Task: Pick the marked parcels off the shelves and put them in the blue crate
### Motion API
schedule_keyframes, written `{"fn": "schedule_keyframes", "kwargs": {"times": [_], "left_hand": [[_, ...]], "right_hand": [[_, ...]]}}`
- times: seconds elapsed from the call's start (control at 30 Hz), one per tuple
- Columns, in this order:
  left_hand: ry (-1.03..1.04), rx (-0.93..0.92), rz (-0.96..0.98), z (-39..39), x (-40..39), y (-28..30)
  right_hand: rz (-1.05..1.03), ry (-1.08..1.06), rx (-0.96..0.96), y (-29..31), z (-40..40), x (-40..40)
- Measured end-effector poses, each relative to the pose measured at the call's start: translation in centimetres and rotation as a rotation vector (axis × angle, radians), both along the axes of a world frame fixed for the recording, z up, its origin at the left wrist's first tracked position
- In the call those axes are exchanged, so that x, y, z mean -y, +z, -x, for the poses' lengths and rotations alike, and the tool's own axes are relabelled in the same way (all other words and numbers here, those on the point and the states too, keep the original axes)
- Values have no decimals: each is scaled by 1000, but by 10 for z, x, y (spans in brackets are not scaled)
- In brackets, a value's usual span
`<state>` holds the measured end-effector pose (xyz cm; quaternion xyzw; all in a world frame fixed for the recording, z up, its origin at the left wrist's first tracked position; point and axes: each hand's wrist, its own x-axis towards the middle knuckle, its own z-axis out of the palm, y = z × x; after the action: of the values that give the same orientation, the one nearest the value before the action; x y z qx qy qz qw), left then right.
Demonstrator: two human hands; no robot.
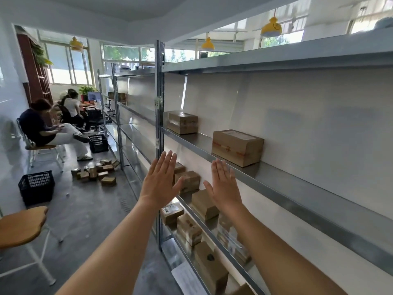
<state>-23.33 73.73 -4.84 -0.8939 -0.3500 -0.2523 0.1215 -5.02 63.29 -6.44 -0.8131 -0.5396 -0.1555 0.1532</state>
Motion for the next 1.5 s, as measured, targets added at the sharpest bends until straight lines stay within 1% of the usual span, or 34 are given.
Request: {"fn": "schedule_keyframes", "kwargs": {"times": [0.2, 0.37, 0.63, 0.8, 1.0, 1.2, 1.27, 1.33, 1.43, 1.5], "left_hand": [[17, 46, 23, -19, -78, 5], [9, 16, 41, -24, -151, -1], [-71, -11, 48, -38, -274, 6], [-116, 6, 69, -73, -332, 0], [-184, 80, 107, -136, -399, 0], [-244, 151, 127, -190, -466, 16], [-299, 187, 186, -210, -476, 20], [-390, 238, 291, -231, -475, 23], [-548, 440, 559, -264, -462, 33], [-610, 557, 692, -284, -445, 40]], "right_hand": [[19, 3, -8, 5, -25, -76], [21, -22, 7, 1, -29, -149], [-12, -129, -35, 10, -35, -255], [-12, -183, -54, 14, -54, -302], [-125, -210, -121, 25, -101, -364], [-173, -239, -115, 43, -145, -432], [-189, -239, -133, 47, -147, -448], [-263, -234, -163, 51, -145, -456], [-508, -257, -212, 74, -142, -453], [-645, -318, -186, 98, -141, -433]]}}
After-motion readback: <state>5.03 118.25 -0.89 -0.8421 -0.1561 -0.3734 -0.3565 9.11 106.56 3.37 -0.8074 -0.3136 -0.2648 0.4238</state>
